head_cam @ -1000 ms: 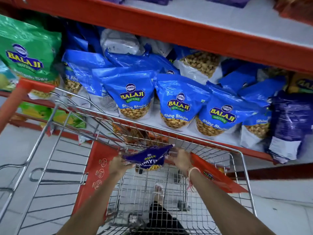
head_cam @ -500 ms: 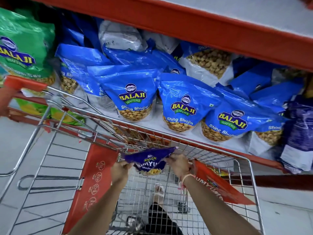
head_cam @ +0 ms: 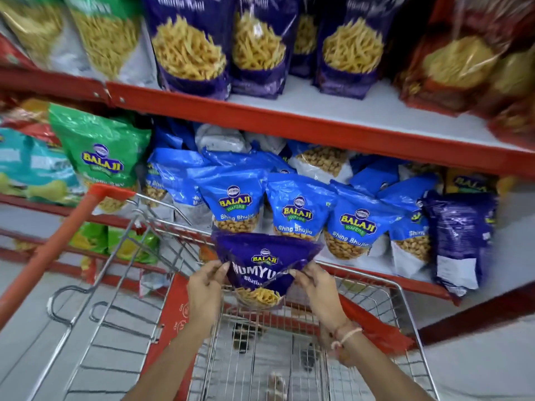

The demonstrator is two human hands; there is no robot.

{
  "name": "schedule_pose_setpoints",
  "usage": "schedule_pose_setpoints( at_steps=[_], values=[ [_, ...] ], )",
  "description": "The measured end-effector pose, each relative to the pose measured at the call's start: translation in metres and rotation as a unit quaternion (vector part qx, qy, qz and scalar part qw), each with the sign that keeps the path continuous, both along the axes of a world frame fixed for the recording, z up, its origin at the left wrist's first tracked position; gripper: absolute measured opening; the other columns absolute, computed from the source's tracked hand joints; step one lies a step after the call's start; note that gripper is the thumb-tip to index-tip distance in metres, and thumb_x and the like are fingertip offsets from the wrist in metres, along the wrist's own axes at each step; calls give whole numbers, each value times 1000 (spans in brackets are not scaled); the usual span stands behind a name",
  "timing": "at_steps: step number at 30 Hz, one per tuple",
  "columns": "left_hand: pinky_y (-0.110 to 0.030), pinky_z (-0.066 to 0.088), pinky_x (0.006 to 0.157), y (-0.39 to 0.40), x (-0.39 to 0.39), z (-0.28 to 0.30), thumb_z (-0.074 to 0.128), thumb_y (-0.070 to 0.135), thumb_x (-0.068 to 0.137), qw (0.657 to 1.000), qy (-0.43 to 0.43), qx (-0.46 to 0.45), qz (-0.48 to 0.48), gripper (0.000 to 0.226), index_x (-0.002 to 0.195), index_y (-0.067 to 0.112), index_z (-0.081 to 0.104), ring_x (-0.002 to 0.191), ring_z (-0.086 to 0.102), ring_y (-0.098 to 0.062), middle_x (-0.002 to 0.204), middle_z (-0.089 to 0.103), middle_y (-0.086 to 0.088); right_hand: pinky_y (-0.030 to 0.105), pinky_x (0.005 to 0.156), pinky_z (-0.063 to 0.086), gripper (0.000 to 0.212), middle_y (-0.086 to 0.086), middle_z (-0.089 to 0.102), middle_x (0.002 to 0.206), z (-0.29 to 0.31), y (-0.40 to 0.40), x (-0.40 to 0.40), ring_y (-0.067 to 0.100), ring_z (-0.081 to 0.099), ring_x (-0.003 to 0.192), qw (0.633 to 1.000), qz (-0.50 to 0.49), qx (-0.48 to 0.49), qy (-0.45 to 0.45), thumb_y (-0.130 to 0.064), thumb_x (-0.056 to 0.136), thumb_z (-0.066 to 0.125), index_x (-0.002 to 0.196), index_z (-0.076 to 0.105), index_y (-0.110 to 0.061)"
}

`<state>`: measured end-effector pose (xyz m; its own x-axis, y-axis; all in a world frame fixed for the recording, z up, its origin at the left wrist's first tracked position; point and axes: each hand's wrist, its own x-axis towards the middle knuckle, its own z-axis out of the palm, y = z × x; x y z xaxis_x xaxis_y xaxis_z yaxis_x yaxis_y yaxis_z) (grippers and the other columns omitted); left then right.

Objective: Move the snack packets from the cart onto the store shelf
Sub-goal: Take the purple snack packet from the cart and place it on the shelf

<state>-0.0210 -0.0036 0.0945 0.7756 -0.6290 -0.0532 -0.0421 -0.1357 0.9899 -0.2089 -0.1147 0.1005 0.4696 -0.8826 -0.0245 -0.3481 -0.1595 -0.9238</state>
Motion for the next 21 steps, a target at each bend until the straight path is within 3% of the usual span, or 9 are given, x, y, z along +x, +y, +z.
schedule_pose_setpoints(
  at_steps=[2, 4, 6, 9, 12, 15, 18, 20, 21],
  values=[
    [-5, 43, 58, -3, -5, 29, 58, 10, 87, 999, -13, -41, -4, 8, 80, 12, 62, 60, 55, 1, 69, 61, 3, 46, 86, 56, 23, -4, 74, 99, 25, 1, -4, 12, 70, 97, 999, -2, -33, -20, -14, 90, 62, 92, 59, -36],
    [-3, 43, 60, -7, -8, 55, 55, 10, 88, 997, -28, -66, -17, 9, 85, 9, 63, 62, 56, 7, 75, 64, 0, 46, 88, 55, 20, -10, 74, 95, 50, 1, -7, 11, 69, 96, 998, -4, -56, -38, -14, 92, 59, 91, 59, -34],
    [-9, 46, 66, -12, -9, 79, 56, 14, 89, 995, -37, -95, -21, 13, 91, 5, 64, 74, 60, -3, 83, 67, -4, 43, 90, 55, 18, -19, 75, 93, 73, 0, -11, 8, 69, 96, 996, -1, -69, -64, -13, 93, 57, 94, 59, -31],
    [-12, 49, 67, -21, -12, 119, 56, 17, 88, 990, -47, -133, -28, 8, 88, 13, 63, 79, 61, -11, 83, 67, 1, 47, 89, 55, 9, -14, 76, 98, 104, -7, -17, 13, 70, 97, 990, -12, -91, -104, -18, 93, 58, 102, 60, -21],
    [-17, 52, 68, -32, -15, 159, 57, 15, 88, 981, -56, -179, -48, 8, 84, 16, 64, 76, 62, -10, 82, 68, 0, 26, 84, 56, 16, -28, 73, 95, 140, -18, -22, -2, 68, 94, 983, -15, -115, -141, -9, 92, 57, 103, 59, -20],
    [-26, 51, 77, -50, -16, 196, 59, 12, 86, 974, -52, -215, -55, 8, 89, 7, 65, 78, 59, -15, 83, 67, -6, 20, 72, 56, 17, -20, 76, 93, 184, -27, -27, 6, 70, 93, 976, -13, -117, -181, -7, 94, 55, 104, 60, -20],
    [-32, 49, 82, -69, -21, 235, 59, 7, 85, 963, -44, -259, -65, 6, 83, 10, 64, 77, 59, -11, 79, 65, -3, 46, 77, 59, 9, -1, 76, 95, 224, -41, -31, 24, 70, 96, 965, -19, -156, -209, -24, 92, 59, 101, 62, -24],
    [-18, 49, 75, -84, -25, 262, 59, 8, 85, 955, -61, -282, -69, 12, 79, 17, 63, 69, 59, 3, 77, 65, 3, 64, 77, 54, 37, 18, 71, 92, 249, -56, -34, 44, 65, 89, 958, -36, -192, -209, -48, 84, 63, 97, 58, -14],
    [-11, 48, 71, -92, -24, 274, 60, 11, 85, 953, -71, -285, -72, 11, 79, 19, 63, 68, 59, 6, 78, 65, 4, 66, 78, 52, 38, 19, 70, 92, 261, -63, -34, 45, 64, 90, 956, -33, -202, -212, -48, 85, 63, 96, 57, -13]
  ],
)
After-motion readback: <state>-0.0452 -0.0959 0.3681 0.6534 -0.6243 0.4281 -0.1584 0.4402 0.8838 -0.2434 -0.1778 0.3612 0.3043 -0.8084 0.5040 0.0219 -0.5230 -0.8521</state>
